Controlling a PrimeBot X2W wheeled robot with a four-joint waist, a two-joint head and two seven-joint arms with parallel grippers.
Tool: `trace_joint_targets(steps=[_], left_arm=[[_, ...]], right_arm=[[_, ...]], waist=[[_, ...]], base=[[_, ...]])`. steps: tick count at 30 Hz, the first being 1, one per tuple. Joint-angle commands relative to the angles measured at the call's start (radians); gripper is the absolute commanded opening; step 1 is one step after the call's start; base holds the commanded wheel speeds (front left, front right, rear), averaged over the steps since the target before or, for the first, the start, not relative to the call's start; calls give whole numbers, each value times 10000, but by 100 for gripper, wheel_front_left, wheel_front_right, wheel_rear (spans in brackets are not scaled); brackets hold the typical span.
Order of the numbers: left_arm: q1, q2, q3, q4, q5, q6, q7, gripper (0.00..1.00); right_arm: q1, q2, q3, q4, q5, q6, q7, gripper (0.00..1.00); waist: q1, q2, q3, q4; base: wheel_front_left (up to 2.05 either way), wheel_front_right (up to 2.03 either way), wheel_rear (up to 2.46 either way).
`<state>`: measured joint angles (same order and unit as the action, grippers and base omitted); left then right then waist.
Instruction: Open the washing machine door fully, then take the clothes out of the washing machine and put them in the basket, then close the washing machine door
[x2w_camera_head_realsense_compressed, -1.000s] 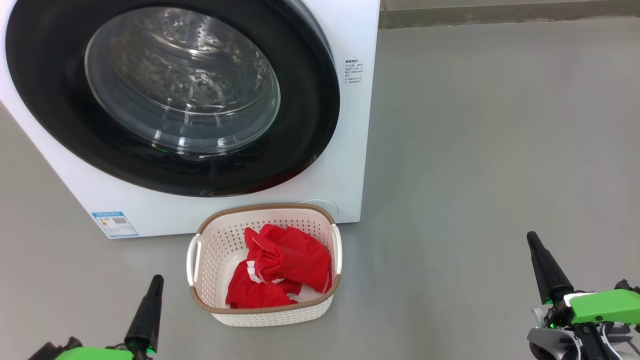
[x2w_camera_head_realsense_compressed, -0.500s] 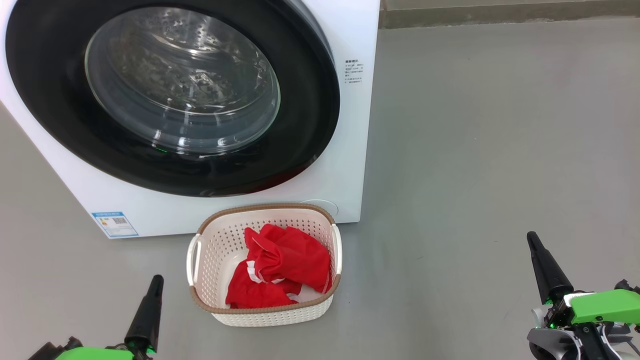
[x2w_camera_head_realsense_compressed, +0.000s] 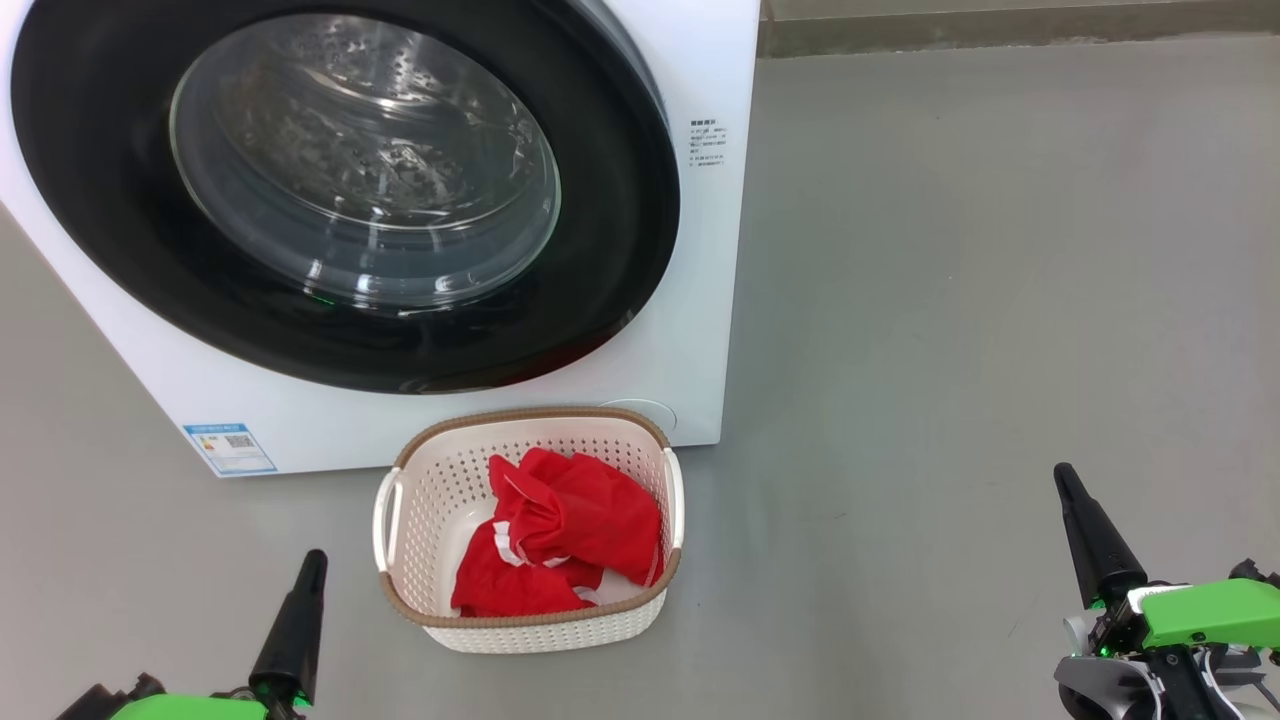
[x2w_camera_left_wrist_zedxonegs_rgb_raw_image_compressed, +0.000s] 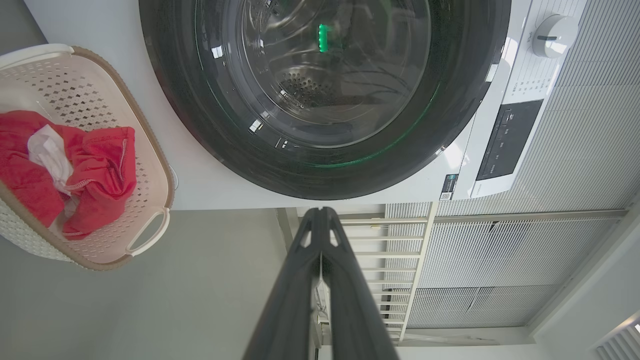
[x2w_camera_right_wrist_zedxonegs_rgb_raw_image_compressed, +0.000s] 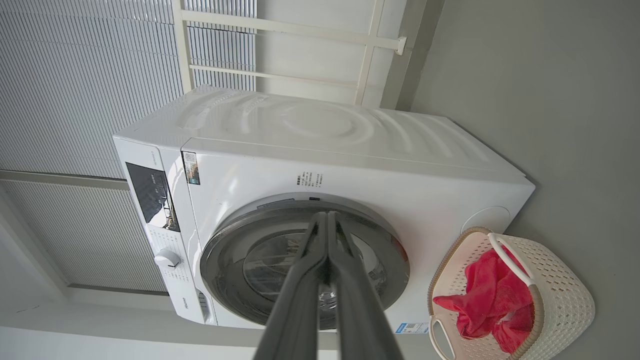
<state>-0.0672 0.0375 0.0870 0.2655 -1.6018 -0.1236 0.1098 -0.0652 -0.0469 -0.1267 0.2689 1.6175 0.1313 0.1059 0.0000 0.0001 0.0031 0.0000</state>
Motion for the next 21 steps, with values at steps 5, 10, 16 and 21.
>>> trace_joint_targets(steps=[5,10,16,21], left_arm=[[-408,127,267,-204,-69,-71,33,0],[-408,127,267,-205,-70,-71,33,0],[-408,127,267,-205,-70,-71,33,0],[-408,127,267,-205,-70,-71,33,0]], right_arm=[[-425,-52,145,-243,-76,-6,60,0],[-425,-51,142,-243,-78,-6,62,0],[-426,-49,140,-242,-80,-6,63,0],[-426,-48,139,-242,-81,-6,65,0]], waist=[[0,-1,0,0],[0,-1,0,0],[0,-1,0,0],[0,-1,0,0]], base=[[0,0,0],[0,0,0],[0,0,0],[0,0,0]])
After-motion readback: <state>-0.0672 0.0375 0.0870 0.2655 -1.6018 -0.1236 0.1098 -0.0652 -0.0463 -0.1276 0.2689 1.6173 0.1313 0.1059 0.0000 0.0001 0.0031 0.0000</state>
